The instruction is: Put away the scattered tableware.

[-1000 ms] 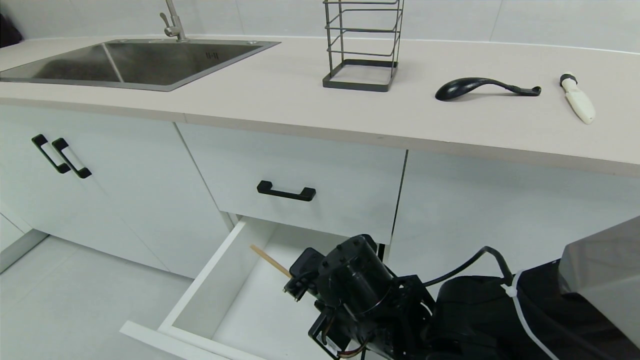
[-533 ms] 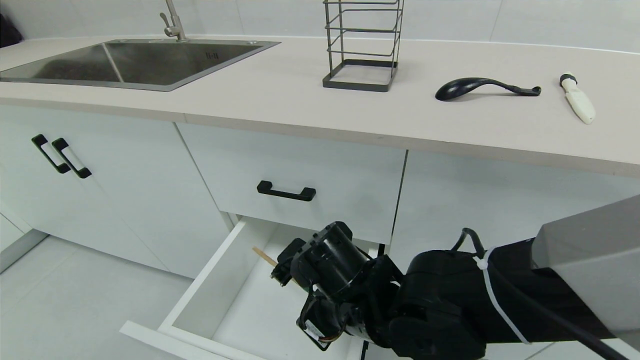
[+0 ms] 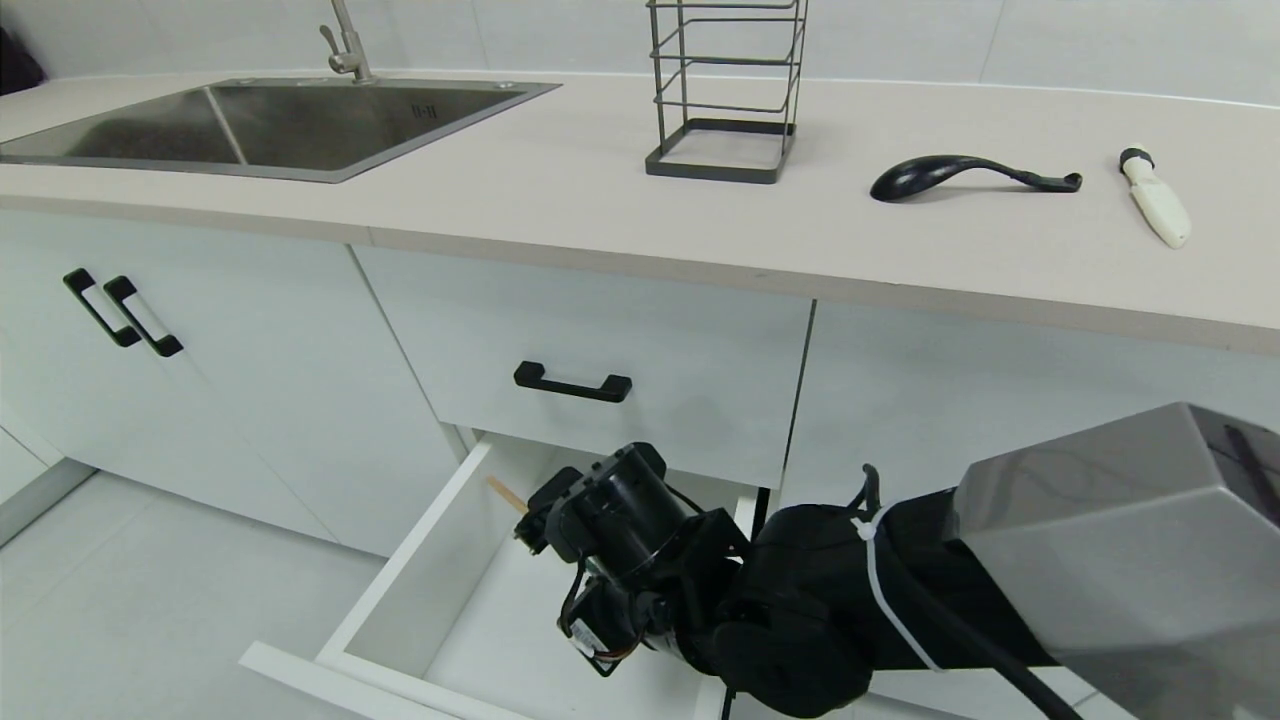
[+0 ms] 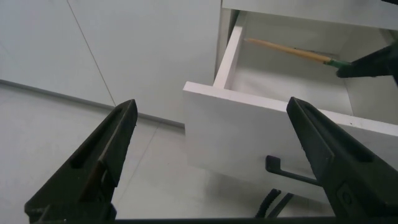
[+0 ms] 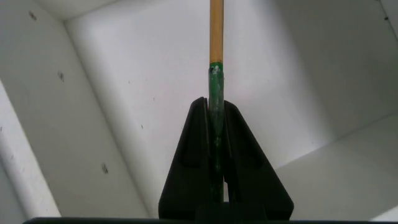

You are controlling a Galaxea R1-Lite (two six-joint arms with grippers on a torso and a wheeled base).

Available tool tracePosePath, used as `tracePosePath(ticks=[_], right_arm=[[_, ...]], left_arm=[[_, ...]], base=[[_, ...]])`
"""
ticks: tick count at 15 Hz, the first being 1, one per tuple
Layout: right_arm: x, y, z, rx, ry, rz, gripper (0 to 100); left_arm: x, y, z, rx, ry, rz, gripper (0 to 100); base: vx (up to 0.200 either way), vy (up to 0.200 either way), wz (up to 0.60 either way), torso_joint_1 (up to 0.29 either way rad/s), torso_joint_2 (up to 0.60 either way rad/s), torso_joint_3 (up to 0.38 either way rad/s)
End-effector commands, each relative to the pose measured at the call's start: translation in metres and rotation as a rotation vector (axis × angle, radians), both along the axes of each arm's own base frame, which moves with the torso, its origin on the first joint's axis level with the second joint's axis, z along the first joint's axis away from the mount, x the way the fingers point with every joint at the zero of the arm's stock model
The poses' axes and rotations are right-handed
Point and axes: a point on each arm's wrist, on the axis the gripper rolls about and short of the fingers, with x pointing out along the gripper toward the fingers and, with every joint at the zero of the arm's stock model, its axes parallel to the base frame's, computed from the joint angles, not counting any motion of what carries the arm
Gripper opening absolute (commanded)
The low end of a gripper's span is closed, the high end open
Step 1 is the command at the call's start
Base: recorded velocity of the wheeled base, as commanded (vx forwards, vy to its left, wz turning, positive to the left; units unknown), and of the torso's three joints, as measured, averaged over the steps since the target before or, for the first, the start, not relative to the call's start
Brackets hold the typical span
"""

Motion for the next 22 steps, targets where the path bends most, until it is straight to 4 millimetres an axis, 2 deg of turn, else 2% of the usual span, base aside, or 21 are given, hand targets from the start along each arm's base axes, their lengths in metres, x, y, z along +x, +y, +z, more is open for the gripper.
tracePosePath(ticks=[1,3,5,8,12,16,22], right_arm=[[0.006,0.006,-0.013,0.000,-0.001,-0.003,0],[0.011,0.015,-0.024,0.056,-0.037,0.001,0],[0.011,0.015,-0.028,0.039,-0.035,-0.001,0],[0.019,0.011,-0.036,0.017,-0.040,-0.041,0],[0.014,-0.003,-0.042,-0.073,-0.054,-0.126,0],[0.020,-0.005,-0.055,-0.093,-0.037,-0.144,0],[0.025,-0.003,-0.063,-0.100,-0.032,-0.150,0]], left_arm=[[0.000,0.000,0.000,0.000,0.000,0.000,100],[0.000,0.000,0.000,0.000,0.000,0.002,100],[0.000,0.000,0.000,0.000,0.000,0.002,100],[0.000,0.000,0.000,0.000,0.000,0.002,100],[0.000,0.000,0.000,0.000,0.000,0.002,100],[0.000,0.000,0.000,0.000,0.000,0.002,100],[0.000,0.000,0.000,0.000,0.000,0.002,100]], base=[[0.000,0.000,0.00,0.000,0.00,0.000],[0.000,0.000,0.00,0.000,0.00,0.000],[0.000,0.000,0.00,0.000,0.00,0.000],[0.000,0.000,0.00,0.000,0.00,0.000],[0.000,0.000,0.00,0.000,0.00,0.000],[0.000,0.000,0.00,0.000,0.00,0.000],[0.000,0.000,0.00,0.000,0.00,0.000]])
